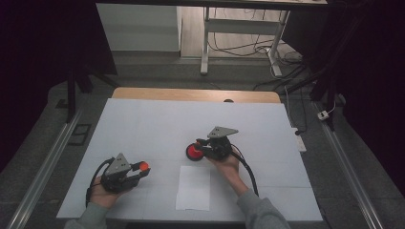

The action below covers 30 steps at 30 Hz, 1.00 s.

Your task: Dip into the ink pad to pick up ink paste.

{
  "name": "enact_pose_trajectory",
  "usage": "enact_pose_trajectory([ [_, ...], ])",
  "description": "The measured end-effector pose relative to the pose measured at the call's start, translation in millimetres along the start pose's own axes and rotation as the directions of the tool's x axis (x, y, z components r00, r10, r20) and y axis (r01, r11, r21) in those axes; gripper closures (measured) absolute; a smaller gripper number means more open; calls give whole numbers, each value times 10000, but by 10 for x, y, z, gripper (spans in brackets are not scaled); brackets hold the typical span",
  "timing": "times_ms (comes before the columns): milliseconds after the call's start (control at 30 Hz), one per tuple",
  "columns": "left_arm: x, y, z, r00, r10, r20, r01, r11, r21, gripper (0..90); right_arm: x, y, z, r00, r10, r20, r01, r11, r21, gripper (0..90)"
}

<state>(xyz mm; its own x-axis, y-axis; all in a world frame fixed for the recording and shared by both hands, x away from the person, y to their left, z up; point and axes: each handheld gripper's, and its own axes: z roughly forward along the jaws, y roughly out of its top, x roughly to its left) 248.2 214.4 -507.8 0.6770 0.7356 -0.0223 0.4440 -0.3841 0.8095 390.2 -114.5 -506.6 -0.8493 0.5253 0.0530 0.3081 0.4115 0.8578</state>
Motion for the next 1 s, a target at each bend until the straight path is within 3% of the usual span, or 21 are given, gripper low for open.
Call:
enact_pose_trajectory([
  [1000, 7, -7, -4, 9999, -54, 123, 55, 10000, -22, 647, 17, -74, 140, 9996, -213, 162, 206, 9989, 422, 720],
])
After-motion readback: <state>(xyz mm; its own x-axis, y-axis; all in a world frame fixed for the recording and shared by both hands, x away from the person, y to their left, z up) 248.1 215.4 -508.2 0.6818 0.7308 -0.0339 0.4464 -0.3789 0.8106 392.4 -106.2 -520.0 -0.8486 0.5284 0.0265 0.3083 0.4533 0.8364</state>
